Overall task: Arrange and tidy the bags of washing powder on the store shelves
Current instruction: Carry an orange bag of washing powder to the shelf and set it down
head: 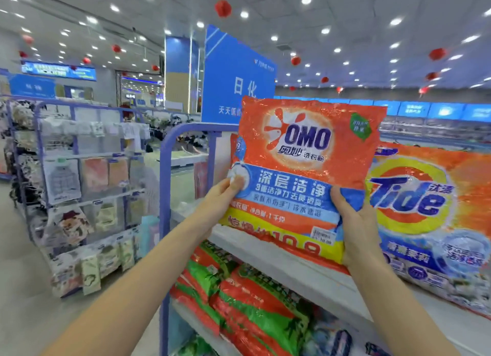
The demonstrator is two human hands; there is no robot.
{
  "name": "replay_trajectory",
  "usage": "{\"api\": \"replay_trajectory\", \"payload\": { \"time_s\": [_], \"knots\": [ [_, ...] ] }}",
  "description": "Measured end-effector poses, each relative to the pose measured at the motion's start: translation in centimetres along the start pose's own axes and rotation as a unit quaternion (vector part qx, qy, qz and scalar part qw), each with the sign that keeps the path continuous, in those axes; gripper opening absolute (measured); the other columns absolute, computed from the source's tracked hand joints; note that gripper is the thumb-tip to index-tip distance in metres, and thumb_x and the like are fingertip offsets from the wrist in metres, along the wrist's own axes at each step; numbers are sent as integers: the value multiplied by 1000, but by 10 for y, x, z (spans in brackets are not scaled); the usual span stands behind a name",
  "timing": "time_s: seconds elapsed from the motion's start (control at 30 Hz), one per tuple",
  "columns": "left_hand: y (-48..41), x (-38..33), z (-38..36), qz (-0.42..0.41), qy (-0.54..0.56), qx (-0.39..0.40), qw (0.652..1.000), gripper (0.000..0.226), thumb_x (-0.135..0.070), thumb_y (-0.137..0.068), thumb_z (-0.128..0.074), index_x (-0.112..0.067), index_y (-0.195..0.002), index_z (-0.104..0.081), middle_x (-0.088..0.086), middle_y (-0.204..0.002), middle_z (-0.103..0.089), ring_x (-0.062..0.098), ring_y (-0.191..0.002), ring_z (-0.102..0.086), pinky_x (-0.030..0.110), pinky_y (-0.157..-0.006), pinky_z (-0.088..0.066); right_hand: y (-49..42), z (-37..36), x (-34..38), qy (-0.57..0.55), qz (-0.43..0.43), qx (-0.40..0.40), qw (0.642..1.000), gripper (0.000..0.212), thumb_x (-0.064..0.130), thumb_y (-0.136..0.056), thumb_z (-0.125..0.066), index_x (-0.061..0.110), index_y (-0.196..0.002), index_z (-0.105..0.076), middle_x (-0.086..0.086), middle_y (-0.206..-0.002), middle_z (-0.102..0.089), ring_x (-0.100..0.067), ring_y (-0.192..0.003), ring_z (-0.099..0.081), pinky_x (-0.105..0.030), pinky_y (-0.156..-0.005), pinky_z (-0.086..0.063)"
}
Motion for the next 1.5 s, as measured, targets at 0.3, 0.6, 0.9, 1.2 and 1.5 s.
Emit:
{"api": "replay_trajectory", "payload": {
  "time_s": [0.3, 0.6, 0.9, 1.2, 1.5],
  "knots": [
    [-128, 40, 69, 55, 39, 87, 994, 22, -39, -95, -48, -21, -101, -60, -5, -80, -70, 7, -60, -69, 22, -51, -54, -58, -89, -51, 92, 6, -105, 990, 19, 17, -93, -56, 15, -74, -57, 6, -63, -62, 1, -49, -59, -16, -51, -49],
    [-182, 76, 86, 164, 108, 23, 980, 22, -33, -88, -49, -19, -90, -65, 8, -70, -72, 29, -68, -68, 43, -72, -55, -96, -120, -93, 156, -26, -114, 981, 15, 22, -93, -57, 14, -81, -56, -3, -75, -64, -8, -58, -63, -20, -54, -52],
    [-220, 133, 78, 195, 79, 20, 977, 81, -61, -61, -64, -6, -120, -62, 13, -117, -65, 31, -105, -62, 46, -101, -44, -110, -110, -147, 192, -113, -164, 961, 10, 28, -94, -55, 25, -104, -55, -3, -109, -66, -23, -101, -64, -47, -89, -52],
    [-238, 153, 94, 186, 66, -21, 980, 79, -66, -66, -60, -5, -117, -61, 18, -112, -66, 35, -101, -63, 52, -95, -48, -123, -123, -156, 202, -126, -162, 958, 26, 26, -98, -47, 19, -123, -50, -4, -122, -62, -21, -109, -60, -41, -93, -50],
    [-212, 116, 97, 112, -58, -37, 991, 45, -37, -98, -43, -2, -126, -47, 15, -117, -58, 32, -100, -57, 34, -77, -44, -101, -123, -119, 282, -41, -142, 948, 31, 15, -97, -50, 13, -127, -45, 3, -112, -59, -1, -89, -58, -14, -64, -50]
  ]
}}
Point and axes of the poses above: each hand's wrist, its own y-axis away from the middle knuckle, its own z-axis out of the back of the hand, x = y × z, the point moved 4 cm from there along -y, towards the middle knuckle
